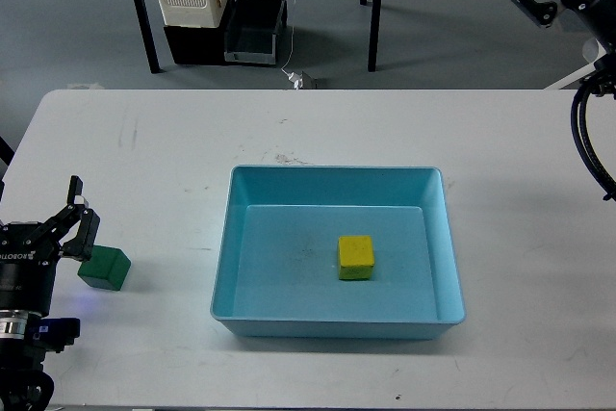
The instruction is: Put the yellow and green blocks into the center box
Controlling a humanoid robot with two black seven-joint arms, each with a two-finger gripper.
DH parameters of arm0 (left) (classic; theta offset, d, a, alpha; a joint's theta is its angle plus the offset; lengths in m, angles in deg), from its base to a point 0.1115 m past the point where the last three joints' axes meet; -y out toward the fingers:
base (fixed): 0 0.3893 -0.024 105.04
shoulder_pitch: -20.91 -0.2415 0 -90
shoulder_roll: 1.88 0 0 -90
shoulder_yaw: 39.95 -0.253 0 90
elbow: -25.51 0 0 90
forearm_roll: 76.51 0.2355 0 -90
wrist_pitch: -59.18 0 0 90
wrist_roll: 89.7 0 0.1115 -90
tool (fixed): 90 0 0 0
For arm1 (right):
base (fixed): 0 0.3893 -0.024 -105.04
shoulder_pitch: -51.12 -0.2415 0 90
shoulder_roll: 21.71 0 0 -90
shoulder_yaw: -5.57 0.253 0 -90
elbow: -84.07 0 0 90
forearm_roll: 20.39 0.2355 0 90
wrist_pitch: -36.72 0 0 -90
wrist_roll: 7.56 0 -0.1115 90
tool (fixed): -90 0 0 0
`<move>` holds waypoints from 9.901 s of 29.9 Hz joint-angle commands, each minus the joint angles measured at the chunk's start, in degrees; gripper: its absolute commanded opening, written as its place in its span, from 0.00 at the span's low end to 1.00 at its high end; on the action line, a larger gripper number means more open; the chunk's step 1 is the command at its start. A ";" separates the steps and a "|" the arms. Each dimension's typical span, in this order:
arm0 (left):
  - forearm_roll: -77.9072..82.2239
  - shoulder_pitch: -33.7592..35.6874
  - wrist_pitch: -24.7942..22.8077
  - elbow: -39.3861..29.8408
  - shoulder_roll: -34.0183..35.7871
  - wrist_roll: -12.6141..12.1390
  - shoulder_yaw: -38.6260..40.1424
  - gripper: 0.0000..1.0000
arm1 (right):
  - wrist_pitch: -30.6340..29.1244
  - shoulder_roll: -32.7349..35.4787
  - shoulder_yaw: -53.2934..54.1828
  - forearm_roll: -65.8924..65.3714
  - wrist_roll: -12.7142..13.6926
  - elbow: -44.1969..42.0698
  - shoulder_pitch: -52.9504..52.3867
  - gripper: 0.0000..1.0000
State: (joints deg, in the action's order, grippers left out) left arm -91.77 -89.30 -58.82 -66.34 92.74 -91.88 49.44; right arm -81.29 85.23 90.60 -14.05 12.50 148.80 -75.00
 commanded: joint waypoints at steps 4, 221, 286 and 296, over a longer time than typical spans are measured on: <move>0.14 -0.44 0.00 -2.28 0.48 0.07 0.25 1.00 | 4.35 -5.15 13.57 4.72 0.15 14.98 19.30 1.00; 78.90 110.83 0.00 11.08 10.50 2.35 -123.23 0.55 | 10.69 -16.94 18.42 2.98 -2.22 22.81 51.41 1.00; 29.41 50.20 15.25 11.79 2.24 -8.28 4.46 1.00 | 10.25 -16.94 19.73 3.33 -6.95 23.60 49.30 1.00; 29.33 33.33 17.98 -0.60 -3.91 -5.55 6.14 1.00 | 10.25 -16.94 19.65 3.15 -8.46 24.74 49.65 1.00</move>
State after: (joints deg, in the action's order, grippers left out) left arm -62.44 -50.81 -41.27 -64.36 91.28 -97.65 55.57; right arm -71.11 68.29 110.28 -10.82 4.06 172.70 -25.37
